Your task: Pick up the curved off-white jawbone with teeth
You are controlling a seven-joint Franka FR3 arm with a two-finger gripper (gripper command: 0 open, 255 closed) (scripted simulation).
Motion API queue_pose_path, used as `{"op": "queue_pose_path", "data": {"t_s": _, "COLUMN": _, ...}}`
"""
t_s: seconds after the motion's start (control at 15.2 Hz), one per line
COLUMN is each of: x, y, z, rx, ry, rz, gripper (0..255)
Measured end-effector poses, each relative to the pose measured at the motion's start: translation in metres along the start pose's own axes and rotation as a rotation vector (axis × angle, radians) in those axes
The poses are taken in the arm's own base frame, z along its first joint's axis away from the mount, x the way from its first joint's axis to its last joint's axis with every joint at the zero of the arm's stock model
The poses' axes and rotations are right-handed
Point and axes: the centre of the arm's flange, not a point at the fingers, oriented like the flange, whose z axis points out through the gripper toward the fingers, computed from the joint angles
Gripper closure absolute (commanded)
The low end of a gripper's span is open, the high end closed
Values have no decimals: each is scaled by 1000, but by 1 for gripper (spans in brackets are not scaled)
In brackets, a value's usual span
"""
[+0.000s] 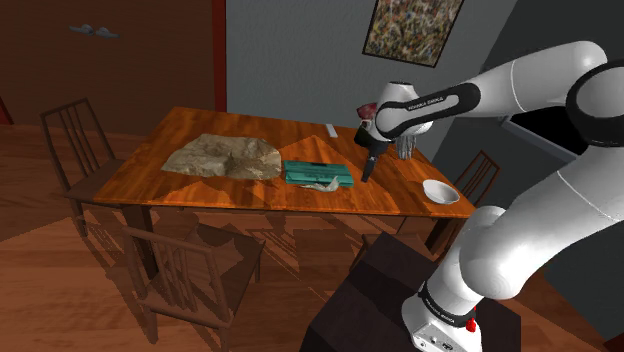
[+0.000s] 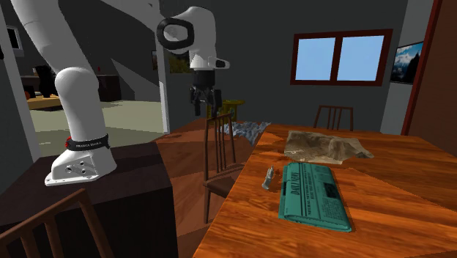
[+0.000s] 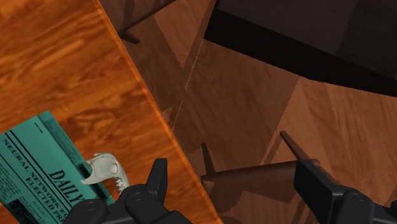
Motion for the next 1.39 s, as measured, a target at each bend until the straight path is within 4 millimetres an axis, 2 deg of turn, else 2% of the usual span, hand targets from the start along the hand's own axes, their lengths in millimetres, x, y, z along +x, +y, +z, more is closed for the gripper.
{"op": "queue_pose_path", "data": {"t_s": 0.2, "x": 13, "y": 29, "z": 22, "rx": 4, "ry": 23, "rz": -52, "gripper": 0}}
{"op": "queue_pose_path", "data": {"t_s": 0.53, "x": 37, "y": 67, "z": 68, "rx": 9, "ry": 59, "rz": -141, "gripper": 0}}
{"op": "queue_pose_path", "data": {"t_s": 1.06, "x": 87, "y": 126, "z": 136, "rx": 18, "ry": 120, "rz": -285, "gripper": 0}}
{"op": "queue_pose_path", "data": {"t_s": 1.39, "x": 127, "y": 161, "z": 178, "rx": 26, "ry": 159, "rz": -375, "gripper": 0}}
